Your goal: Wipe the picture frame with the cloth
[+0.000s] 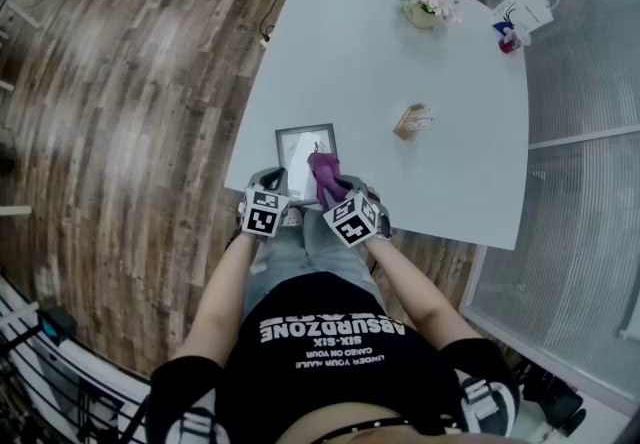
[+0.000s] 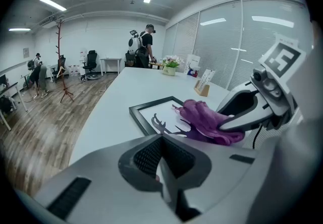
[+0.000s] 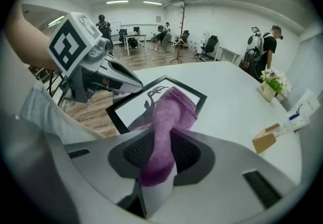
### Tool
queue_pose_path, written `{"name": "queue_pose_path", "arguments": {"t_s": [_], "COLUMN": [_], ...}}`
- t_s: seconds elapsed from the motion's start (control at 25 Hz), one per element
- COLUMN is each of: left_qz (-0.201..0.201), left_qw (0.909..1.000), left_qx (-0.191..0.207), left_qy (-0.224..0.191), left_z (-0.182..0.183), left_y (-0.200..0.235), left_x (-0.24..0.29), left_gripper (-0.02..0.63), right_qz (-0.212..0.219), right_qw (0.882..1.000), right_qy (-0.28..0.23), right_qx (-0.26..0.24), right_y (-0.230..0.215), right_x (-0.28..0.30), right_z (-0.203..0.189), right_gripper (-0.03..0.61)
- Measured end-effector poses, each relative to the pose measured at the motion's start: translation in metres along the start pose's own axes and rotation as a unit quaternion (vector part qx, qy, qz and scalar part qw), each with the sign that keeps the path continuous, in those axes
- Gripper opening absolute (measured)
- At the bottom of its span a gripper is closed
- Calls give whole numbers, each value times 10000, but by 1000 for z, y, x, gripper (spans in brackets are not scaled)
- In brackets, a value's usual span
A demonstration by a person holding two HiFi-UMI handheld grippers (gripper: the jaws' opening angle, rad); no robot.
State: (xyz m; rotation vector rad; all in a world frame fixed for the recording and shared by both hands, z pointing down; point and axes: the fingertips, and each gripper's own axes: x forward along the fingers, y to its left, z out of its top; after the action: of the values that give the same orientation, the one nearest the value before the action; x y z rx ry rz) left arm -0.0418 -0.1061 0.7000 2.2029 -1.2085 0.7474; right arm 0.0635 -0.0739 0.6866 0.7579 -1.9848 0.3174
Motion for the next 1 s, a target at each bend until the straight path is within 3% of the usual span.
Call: {"name": "queue_pose_path", "arguments": {"t_s": [0.36, 0.68, 1.0], "left_qz": [-33, -16, 20], "left_qw": [10000, 10000, 9999], "left_qx": [-6, -76, -125], "left_qy": [-23, -46, -101], "left_z": [0, -2, 0], "left_y": [0, 0, 1], "left_x": [-1, 0, 0], "left_gripper": [14, 14, 15], "right_qz": [-334, 35, 139], "right_qw": [9994, 9943, 9919], "right_qy": [53, -173, -275], "right_qx": [-62, 1055, 1233], "right_y": [-20, -23, -25], "right_x": [-19, -10, -9], "right_z": [-20, -25, -23], "right_gripper": [114, 112, 110]}}
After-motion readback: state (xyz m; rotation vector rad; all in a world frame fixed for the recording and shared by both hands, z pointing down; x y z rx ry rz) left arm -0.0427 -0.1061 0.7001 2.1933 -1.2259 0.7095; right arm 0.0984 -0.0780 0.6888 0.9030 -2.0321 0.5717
